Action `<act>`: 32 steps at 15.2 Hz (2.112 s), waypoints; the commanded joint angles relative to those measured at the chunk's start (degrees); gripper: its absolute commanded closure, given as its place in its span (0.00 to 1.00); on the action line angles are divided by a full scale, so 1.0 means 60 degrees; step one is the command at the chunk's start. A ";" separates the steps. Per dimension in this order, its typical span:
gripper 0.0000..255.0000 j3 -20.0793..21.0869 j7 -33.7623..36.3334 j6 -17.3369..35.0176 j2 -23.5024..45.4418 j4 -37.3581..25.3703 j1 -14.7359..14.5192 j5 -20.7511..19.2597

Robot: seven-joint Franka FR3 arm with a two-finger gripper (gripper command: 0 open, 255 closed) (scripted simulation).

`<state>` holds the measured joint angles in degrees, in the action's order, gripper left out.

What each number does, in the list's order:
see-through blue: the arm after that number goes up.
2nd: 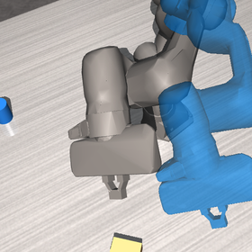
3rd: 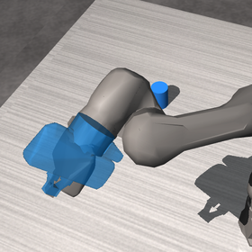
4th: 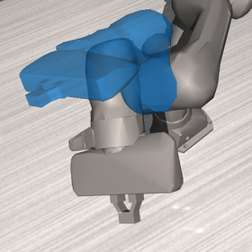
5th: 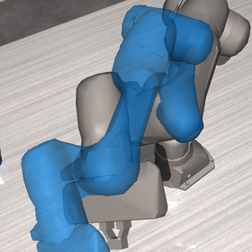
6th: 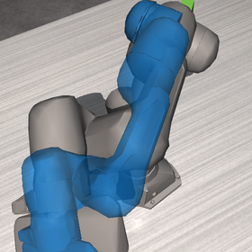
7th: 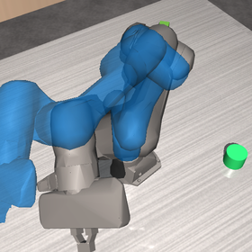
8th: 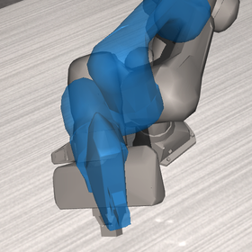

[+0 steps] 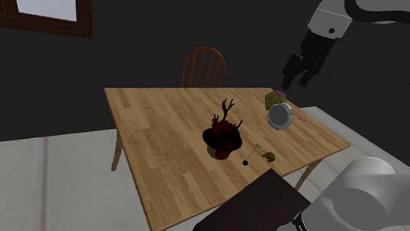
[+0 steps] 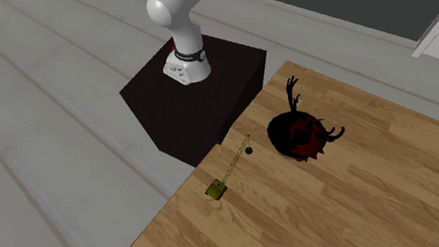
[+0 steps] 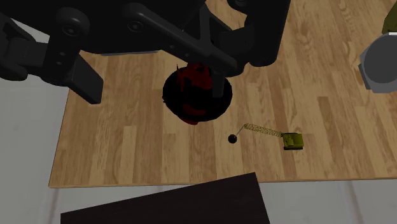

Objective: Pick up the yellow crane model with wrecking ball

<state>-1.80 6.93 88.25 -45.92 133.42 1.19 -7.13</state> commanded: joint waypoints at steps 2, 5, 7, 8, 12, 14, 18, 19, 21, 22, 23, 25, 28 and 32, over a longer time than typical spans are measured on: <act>0.00 -0.0151 -0.0123 0.0244 -0.0038 0.0272 0.0048 -0.0102; 0.00 -0.0622 -0.0488 0.0998 -0.0077 0.1028 0.0212 -0.0426; 0.00 -0.0949 -0.0730 0.1522 -0.0034 0.1480 0.0337 -0.0653; 0.00 -0.1118 -0.0850 0.1791 0.0010 0.1689 0.0403 -0.0770; 0.00 -0.1819 -0.1330 0.2922 0.0349 0.2413 0.0686 -0.1249; 0.00 -0.2186 -0.1571 0.3523 0.0624 0.2702 0.0831 -0.1488; 0.00 -0.2952 -0.2058 0.4796 0.1398 0.3121 0.1097 -0.1936; 0.00 -0.3150 -0.2183 0.5129 0.1640 0.3191 0.1153 -0.2035; 0.00 -0.3554 -0.2439 0.5807 0.2178 0.3289 0.1245 -0.2209; 0.00 -0.3760 -0.2573 0.6152 0.2474 0.3316 0.1279 -0.2279; 0.00 -0.3969 -0.2713 0.6500 0.2789 0.3328 0.1303 -0.2333; 0.00 -0.4393 -0.3017 0.7205 0.3468 0.3311 0.1320 -0.2386; 0.00 -0.5036 -0.3578 0.8271 0.4612 0.3184 0.1260 -0.2251; 0.00 -0.5882 -0.4716 0.9661 0.6360 0.2841 0.0986 -0.1401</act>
<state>-35.89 -19.42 144.07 -10.39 150.97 7.53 -17.09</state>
